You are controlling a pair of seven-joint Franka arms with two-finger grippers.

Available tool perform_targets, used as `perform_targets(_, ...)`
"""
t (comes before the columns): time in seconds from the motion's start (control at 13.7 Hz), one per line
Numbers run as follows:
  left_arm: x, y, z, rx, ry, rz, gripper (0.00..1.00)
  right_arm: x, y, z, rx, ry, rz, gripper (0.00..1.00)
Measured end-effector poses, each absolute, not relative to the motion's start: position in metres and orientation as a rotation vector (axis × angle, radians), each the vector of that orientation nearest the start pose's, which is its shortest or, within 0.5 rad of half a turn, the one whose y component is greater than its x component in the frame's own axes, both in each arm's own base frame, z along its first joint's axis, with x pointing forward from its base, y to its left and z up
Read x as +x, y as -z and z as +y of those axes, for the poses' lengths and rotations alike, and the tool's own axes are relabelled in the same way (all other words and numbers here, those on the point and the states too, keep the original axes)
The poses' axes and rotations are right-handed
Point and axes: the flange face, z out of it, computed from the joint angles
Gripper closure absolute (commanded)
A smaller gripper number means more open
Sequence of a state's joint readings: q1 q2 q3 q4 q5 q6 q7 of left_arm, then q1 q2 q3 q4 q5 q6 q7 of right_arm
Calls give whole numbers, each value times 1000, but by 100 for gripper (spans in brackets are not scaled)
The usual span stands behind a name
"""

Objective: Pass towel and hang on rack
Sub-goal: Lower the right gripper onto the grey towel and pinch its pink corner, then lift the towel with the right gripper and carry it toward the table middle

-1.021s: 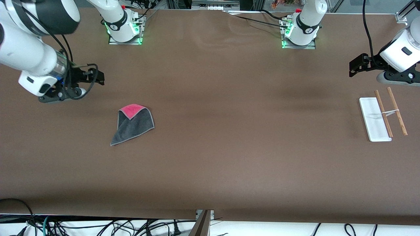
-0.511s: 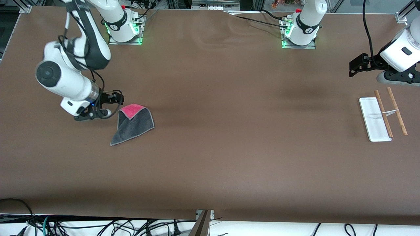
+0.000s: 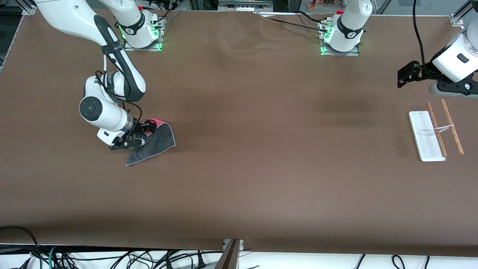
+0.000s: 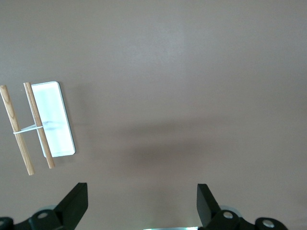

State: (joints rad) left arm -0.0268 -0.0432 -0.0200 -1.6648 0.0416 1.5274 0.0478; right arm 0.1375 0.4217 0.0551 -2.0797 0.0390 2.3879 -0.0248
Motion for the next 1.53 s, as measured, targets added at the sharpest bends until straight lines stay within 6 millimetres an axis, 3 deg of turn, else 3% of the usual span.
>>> perform_targets(0.22, 534, -600, -21, -3092, -146, 147, 0, 559, -203, 122, -3060, -200, -273, 4)
perform_targets(0.51, 534, -600, -21, -3092, -146, 147, 0, 548, -191, 121, -3061, -181, -266, 6)
perform_targets(0.58, 534, -600, -21, -3092, -146, 147, 0, 547, -190, 121, -3062, -181, -265, 12)
perform_targets(0.88, 534, -600, -21, -3092, -146, 147, 0, 547, -190, 121, -3061, -180, -263, 53)
perform_targets(0.95, 534, -600, -21, -3092, -146, 147, 0, 547, -190, 121, -3060, -180, -261, 58)
perform_targets(1.24, 534, -600, -21, -3092, -146, 147, 0, 547, -190, 123, -3057, -182, -260, 60)
perform_targets(1.53, 534, -600, -21, -3092, -146, 147, 0, 547, -193, 124, -3045, -199, -241, 87)
